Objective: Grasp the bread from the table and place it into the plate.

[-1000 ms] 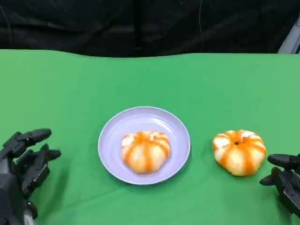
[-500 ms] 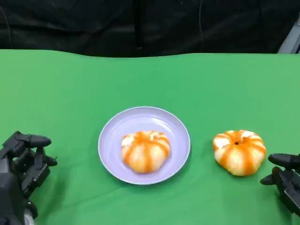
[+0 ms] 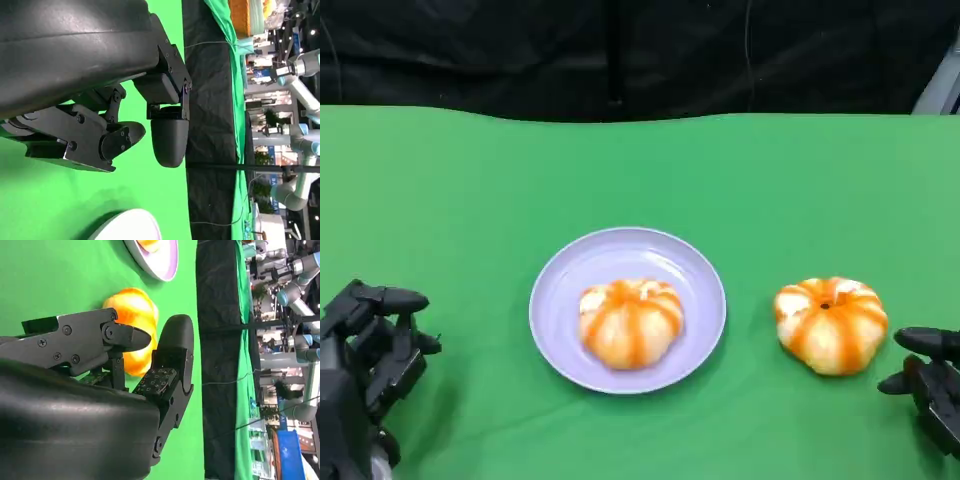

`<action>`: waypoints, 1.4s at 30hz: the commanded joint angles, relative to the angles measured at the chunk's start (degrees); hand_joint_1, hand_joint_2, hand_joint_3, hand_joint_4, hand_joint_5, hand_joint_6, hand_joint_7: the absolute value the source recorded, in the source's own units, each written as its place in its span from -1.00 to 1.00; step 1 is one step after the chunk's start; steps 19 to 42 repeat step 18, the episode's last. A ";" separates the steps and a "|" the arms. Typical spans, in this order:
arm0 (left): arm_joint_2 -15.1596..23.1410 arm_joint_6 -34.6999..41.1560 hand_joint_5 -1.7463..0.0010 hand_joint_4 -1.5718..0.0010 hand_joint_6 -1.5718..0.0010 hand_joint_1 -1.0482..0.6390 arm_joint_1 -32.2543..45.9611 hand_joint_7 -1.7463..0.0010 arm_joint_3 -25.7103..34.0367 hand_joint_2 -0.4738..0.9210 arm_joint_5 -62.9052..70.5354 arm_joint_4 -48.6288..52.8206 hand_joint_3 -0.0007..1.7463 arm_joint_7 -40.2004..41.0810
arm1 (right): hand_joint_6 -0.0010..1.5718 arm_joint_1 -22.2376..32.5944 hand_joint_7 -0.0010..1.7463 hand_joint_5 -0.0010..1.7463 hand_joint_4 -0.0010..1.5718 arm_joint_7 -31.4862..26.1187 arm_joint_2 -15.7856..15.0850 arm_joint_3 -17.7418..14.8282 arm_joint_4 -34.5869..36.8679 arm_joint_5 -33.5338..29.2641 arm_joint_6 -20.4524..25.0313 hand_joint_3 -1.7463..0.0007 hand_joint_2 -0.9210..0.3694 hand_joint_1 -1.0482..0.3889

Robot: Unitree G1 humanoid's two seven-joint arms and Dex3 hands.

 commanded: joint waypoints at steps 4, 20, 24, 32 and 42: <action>0.79 -0.42 -0.78 -0.06 -0.08 0.28 -0.66 -0.47 0.22 0.77 -0.89 -0.27 -0.14 -0.28 | 0.04 -0.42 -0.07 0.57 -0.17 -0.29 -1.16 -0.77 0.17 0.53 -0.54 0.53 -1.00 0.40; 1.13 -0.35 -0.80 -0.04 -0.05 0.26 -0.57 -0.51 0.08 0.77 -0.72 0.06 -0.14 0.23 | 0.05 -0.10 -0.09 0.54 -0.17 -0.66 -0.96 -0.76 -0.52 0.61 -0.51 0.54 -1.00 0.42; 1.13 -0.35 -0.80 -0.04 -0.05 0.26 -0.57 -0.51 0.08 0.77 -0.72 0.06 -0.14 0.23 | 0.05 -0.10 -0.09 0.54 -0.17 -0.66 -0.96 -0.76 -0.52 0.61 -0.51 0.54 -1.00 0.42; 1.13 -0.35 -0.80 -0.04 -0.05 0.26 -0.57 -0.51 0.08 0.77 -0.72 0.06 -0.14 0.23 | 0.05 -0.10 -0.09 0.54 -0.17 -0.66 -0.96 -0.76 -0.52 0.61 -0.51 0.54 -1.00 0.42; 1.13 -0.35 -0.80 -0.04 -0.05 0.26 -0.57 -0.51 0.08 0.77 -0.72 0.06 -0.14 0.23 | 0.05 -0.10 -0.09 0.54 -0.17 -0.66 -0.96 -0.76 -0.52 0.61 -0.51 0.54 -1.00 0.42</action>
